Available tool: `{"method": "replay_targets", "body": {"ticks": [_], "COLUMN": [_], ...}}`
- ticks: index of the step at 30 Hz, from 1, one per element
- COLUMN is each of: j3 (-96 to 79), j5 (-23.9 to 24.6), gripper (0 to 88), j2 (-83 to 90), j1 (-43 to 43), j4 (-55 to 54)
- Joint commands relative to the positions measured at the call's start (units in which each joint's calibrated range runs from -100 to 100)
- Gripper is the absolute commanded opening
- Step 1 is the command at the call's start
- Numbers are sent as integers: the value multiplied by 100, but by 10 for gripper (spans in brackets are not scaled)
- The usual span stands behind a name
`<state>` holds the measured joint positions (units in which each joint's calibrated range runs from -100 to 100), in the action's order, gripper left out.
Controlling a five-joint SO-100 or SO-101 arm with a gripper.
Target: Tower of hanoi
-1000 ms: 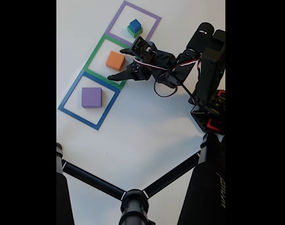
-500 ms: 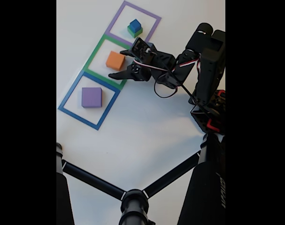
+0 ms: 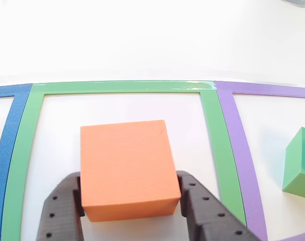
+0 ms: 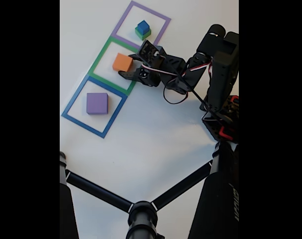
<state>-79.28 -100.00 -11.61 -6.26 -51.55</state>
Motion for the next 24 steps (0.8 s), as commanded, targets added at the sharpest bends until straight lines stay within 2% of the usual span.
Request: {"method": "replay_targets", "body": {"ticks": [1, 9, 13, 18, 24], "j3": [19, 110, 101, 283, 1546], "j5": [0, 0, 0, 0, 0], "gripper": [100, 85, 86, 85, 81], "j2": [51, 414, 1238, 2941, 4806], "j1": [41, 12, 60, 108, 3], "j4": [46, 507, 1333, 3390, 7155]}}
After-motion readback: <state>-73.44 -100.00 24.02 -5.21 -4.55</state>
